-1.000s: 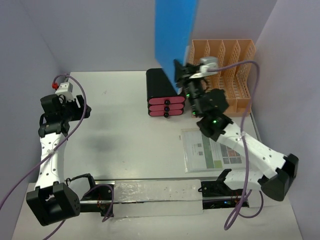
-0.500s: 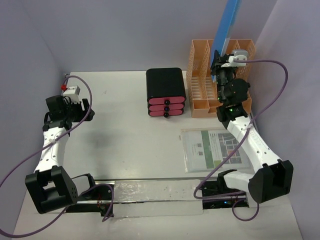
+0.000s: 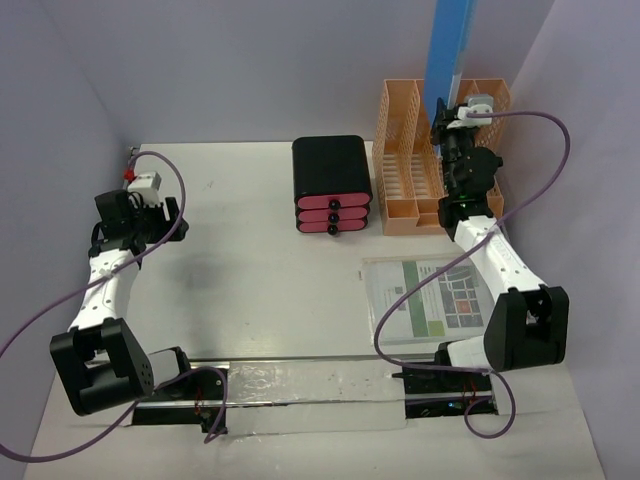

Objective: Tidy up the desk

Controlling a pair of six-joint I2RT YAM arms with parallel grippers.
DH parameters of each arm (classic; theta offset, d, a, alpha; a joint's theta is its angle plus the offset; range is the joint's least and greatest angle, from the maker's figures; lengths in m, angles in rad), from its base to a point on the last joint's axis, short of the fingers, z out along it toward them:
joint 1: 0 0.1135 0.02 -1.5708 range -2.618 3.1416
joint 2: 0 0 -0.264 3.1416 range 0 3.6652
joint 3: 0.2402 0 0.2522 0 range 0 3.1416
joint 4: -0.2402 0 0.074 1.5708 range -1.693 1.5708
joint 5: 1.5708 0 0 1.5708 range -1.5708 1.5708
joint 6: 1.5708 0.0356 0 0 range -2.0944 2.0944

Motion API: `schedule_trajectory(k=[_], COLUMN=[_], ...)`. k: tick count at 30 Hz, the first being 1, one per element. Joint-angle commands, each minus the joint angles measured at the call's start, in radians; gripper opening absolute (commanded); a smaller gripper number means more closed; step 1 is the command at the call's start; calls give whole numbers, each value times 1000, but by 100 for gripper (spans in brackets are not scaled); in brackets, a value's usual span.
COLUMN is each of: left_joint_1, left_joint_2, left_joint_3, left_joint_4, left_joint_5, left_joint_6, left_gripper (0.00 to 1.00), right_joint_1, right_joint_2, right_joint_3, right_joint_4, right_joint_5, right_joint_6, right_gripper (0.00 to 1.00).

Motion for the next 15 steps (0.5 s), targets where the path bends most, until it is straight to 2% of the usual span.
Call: schedule_trajectory(k=[1,10,15], left_joint_1=[9,9,9], left_joint_2=[8,24,35], left_joint_3=[17,29,34], left_joint_4=[56,52,51], left_joint_5=[-16,-57,-69], left_joint_6=[0,0,1], left_gripper=[75,75,75], right_joint_1=[-25,-42,-75], right_joint_2=[35,132,193], right_joint_3=[11,-34,-81], right_joint_4=[163,267,349], right_joint_5=[-26,-17,-79], right_joint_6=[-32,-40,22], right_gripper=[0,0,0])
